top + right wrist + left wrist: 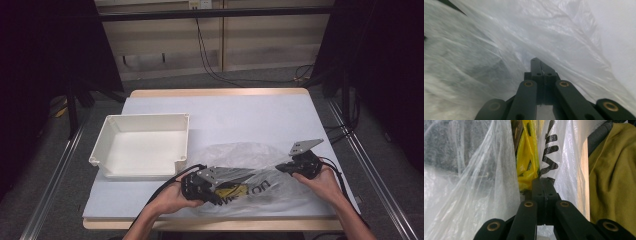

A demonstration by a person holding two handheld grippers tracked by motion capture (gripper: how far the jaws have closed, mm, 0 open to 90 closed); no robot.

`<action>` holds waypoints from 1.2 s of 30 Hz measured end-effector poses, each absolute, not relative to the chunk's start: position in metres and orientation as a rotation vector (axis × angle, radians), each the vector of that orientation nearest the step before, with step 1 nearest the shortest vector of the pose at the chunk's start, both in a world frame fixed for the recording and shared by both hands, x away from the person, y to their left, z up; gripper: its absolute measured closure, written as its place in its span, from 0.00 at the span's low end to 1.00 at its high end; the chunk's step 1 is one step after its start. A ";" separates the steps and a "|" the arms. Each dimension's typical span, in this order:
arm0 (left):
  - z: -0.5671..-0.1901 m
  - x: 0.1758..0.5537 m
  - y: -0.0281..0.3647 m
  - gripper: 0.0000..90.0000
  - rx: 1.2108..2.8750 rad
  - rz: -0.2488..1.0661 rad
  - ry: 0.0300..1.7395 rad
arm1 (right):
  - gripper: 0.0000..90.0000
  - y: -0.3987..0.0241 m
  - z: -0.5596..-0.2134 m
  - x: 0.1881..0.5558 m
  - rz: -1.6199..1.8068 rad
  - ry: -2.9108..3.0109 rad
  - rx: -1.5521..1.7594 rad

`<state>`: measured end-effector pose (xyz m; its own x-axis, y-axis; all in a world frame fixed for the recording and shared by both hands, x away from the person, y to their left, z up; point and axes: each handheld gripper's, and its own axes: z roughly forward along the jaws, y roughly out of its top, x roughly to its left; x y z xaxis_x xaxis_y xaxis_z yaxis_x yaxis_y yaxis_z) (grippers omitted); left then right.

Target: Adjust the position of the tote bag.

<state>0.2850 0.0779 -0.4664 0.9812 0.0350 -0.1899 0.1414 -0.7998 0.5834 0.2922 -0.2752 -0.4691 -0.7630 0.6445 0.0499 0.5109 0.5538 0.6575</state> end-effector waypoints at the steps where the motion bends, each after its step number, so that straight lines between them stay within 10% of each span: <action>1: -0.466 0.285 0.078 1.00 2.492 -0.214 0.122 | 1.00 -0.275 -0.472 0.293 0.971 2.600 0.979; 27: -0.435 0.297 0.097 0.83 2.365 -0.089 0.273 | 0.52 -0.247 -0.432 0.265 1.270 2.637 0.729; 36: -0.436 0.297 0.104 0.80 2.374 -0.068 0.317 | 0.92 -0.249 -0.430 0.254 1.258 2.645 0.643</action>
<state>0.2968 0.1037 -0.4356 0.9682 0.2081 -0.1387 0.2467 -0.7040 0.6659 0.2545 -0.2493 -0.4302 -0.8984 0.4359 0.0531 0.3163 0.5585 0.7668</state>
